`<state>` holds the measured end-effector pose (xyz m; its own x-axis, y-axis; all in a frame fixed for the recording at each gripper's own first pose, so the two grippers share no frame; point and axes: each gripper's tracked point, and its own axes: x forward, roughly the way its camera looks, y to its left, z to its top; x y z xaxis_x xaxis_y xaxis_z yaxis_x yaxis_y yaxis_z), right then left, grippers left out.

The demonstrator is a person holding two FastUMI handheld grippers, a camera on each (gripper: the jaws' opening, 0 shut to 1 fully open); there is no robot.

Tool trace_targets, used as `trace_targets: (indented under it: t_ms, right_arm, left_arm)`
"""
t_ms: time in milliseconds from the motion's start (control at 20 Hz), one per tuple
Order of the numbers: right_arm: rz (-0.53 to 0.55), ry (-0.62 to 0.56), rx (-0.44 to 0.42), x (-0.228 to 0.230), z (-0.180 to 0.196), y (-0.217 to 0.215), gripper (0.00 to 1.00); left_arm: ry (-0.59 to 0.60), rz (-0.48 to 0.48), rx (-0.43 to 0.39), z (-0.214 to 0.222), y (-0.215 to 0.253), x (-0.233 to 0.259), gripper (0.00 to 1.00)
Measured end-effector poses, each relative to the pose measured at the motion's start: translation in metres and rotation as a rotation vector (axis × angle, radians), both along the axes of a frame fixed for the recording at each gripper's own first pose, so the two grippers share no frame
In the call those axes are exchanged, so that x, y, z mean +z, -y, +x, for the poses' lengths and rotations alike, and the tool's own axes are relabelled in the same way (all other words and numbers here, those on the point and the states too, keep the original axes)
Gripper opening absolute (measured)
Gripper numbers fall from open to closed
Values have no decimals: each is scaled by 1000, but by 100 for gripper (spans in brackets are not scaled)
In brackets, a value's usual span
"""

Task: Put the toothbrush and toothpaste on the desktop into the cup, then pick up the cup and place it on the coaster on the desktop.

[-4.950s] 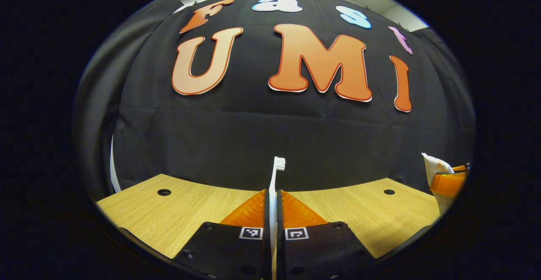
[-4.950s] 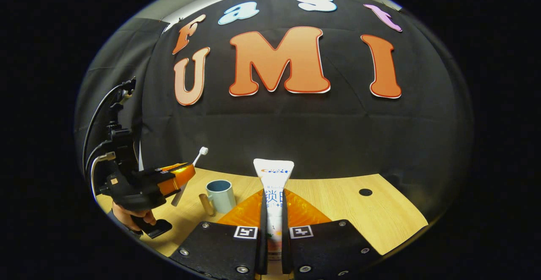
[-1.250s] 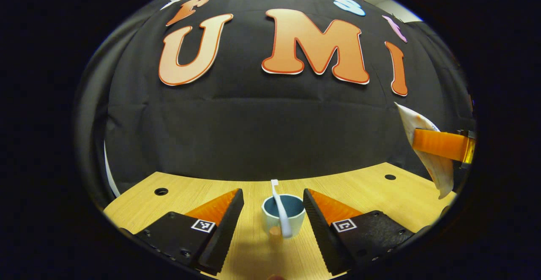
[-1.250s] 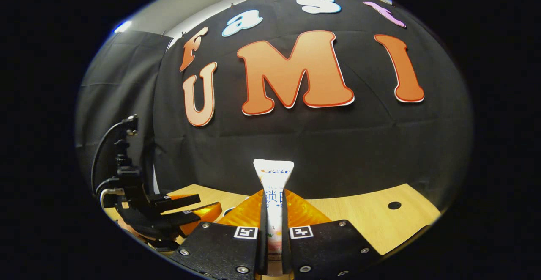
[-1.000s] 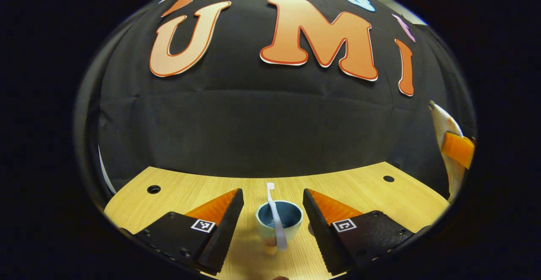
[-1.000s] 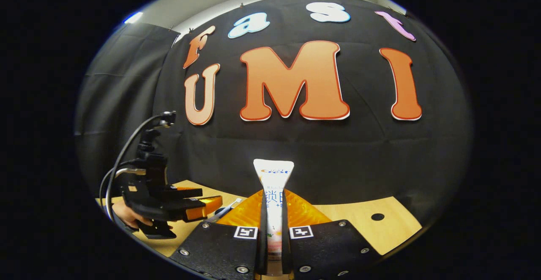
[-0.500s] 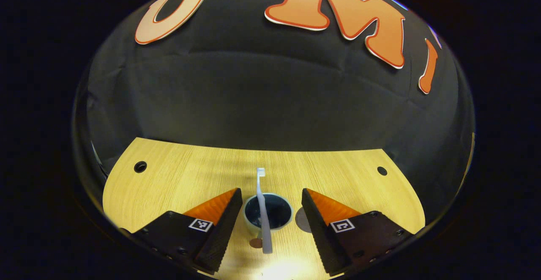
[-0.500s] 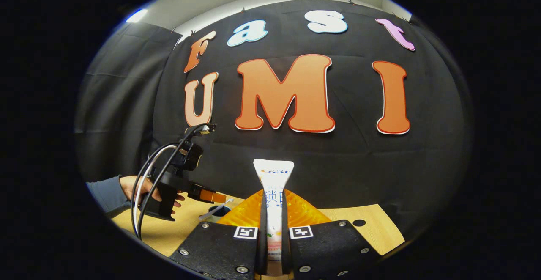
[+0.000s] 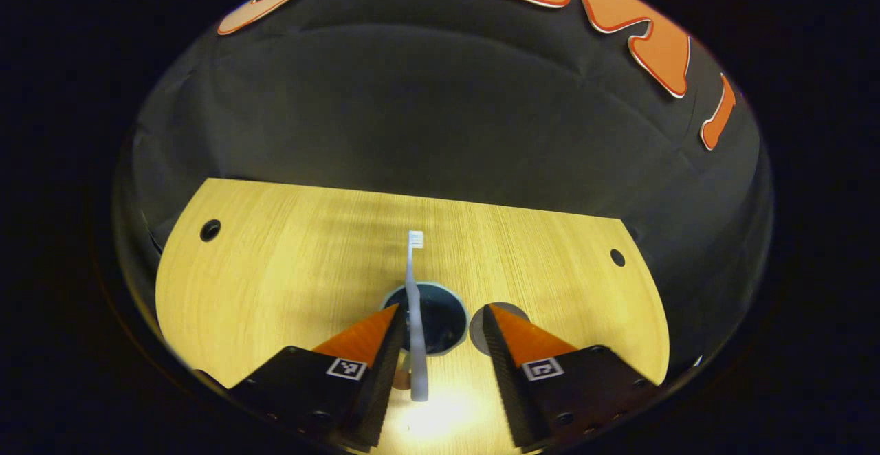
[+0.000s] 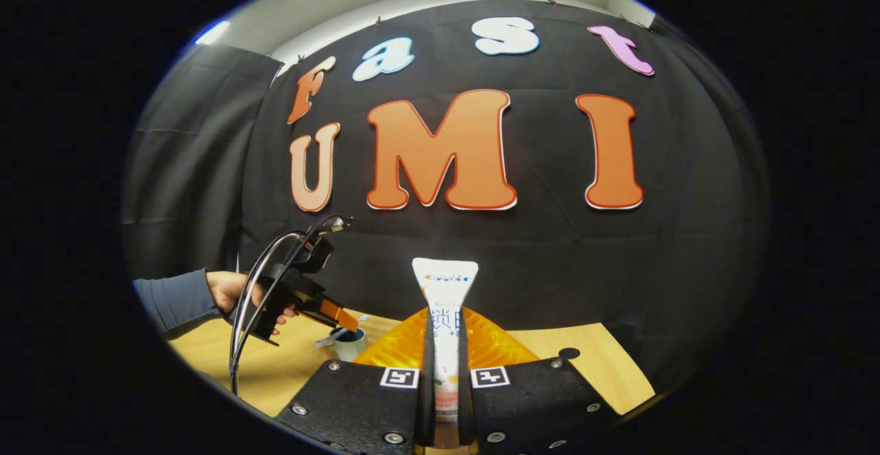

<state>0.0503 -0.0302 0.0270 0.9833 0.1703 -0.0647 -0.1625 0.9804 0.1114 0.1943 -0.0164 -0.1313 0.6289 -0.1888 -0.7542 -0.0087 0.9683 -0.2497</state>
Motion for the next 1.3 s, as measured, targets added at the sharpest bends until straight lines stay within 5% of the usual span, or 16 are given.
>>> trace_targets:
  t_ms: [250,350,500,600,850,1300]
  right_arm:
    - [11,-26,-12,-14,1,8,13]
    - [22,-35,-8,-19,1,7,13]
    - [28,-44,-13,-25,3,9,13]
    - [41,-57,-16,-30,2,11,13]
    - [50,-78,-29,-38,3,16,13]
    - [46,-80,-19,-44,3,8,13]
  left_arm:
    - [-24,33,15,6,-7,-21,61]
    - [-38,52,15,7,-9,-26,46]
    - [-50,70,25,8,-10,-31,42]
    - [-57,85,36,11,-16,-33,11]
    - [-5,68,50,15,-17,-28,8]
    - [267,-53,108,41,-36,17,6]
